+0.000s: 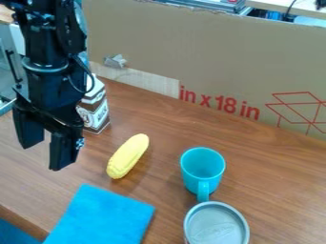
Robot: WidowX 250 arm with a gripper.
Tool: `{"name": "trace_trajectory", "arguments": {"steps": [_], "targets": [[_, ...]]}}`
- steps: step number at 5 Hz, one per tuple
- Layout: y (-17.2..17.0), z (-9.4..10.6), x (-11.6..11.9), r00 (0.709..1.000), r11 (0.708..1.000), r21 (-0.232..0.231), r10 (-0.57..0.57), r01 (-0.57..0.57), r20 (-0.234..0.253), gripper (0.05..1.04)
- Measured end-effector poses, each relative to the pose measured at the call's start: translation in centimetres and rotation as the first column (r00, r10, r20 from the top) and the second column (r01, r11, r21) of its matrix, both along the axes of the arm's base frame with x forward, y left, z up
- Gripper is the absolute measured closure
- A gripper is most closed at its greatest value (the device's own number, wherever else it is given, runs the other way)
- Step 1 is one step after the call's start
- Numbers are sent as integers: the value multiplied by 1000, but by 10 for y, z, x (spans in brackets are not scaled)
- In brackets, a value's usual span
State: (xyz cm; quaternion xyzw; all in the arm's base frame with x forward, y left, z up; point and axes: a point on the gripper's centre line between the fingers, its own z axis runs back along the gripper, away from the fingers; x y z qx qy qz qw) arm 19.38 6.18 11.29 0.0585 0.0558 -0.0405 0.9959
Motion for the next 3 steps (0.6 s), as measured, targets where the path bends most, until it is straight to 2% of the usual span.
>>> {"name": "trace_trajectory", "arguments": {"steps": [1,2,3], "targets": [[-1,-5,-3,1000,1000,-3,3,-3,-18,83],[-17,-23,-12,999,1000,-19,-25,25,-37,83],[-44,-32,-17,995,996,-44,-80,78,-51,83]]}}
